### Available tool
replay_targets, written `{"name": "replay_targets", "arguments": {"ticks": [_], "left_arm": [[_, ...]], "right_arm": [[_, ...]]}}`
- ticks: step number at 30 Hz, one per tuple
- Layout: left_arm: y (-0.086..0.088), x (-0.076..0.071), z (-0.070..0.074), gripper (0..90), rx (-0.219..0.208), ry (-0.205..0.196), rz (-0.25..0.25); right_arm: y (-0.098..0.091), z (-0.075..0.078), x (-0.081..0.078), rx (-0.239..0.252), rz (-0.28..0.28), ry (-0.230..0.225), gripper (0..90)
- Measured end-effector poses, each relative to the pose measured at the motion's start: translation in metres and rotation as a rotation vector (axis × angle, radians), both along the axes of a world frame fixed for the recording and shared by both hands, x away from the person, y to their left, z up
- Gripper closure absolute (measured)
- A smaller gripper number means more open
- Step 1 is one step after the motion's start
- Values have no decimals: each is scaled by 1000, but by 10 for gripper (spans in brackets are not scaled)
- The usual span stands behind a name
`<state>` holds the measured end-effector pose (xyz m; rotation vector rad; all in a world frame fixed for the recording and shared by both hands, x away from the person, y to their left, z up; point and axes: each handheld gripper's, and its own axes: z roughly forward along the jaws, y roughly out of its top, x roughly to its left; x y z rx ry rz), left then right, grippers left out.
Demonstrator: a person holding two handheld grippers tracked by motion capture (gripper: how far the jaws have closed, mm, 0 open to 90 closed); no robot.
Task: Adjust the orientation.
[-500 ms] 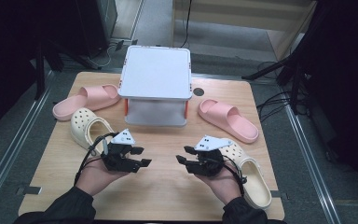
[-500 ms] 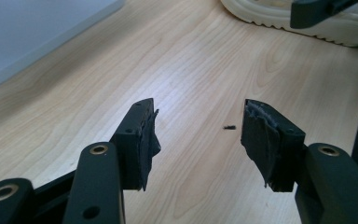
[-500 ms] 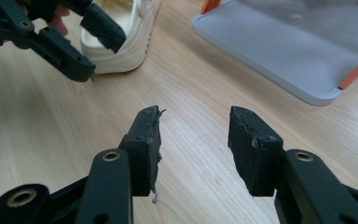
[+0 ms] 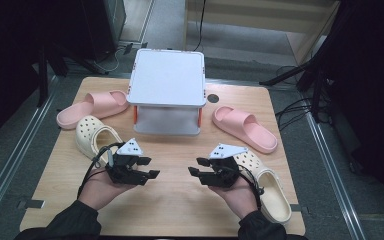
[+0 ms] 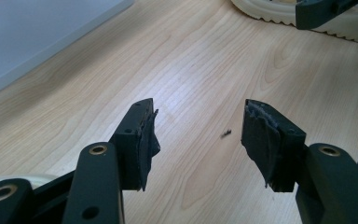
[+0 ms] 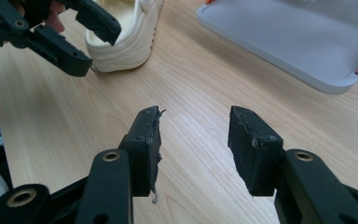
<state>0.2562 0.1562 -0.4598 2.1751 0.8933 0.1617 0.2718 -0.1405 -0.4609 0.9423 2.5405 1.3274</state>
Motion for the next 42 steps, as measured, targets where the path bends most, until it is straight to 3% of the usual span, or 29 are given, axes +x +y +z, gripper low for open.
{"name": "replay_targets", "arguments": {"ticks": [6,18,21,24,27,33,39,42], "left_arm": [[8,-5,3,442,6,-2,14],[38,-12,6,445,31,-4,83],[48,-16,10,443,-7,-1,92],[54,-17,12,445,-14,-2,93],[65,-17,11,454,26,-7,107],[89,-14,13,489,-23,8,173],[105,-12,13,510,-32,19,203],[113,-11,13,516,-44,22,229]], "right_arm": [[3,2,2,12,-7,15,545],[30,3,6,-30,46,11,540],[40,5,10,-34,57,15,539],[54,4,18,-31,85,25,539],[69,4,28,-35,99,34,551],[101,5,49,-46,120,45,563],[136,-2,69,-80,134,56,572],[153,-6,74,-98,147,41,574]]}}
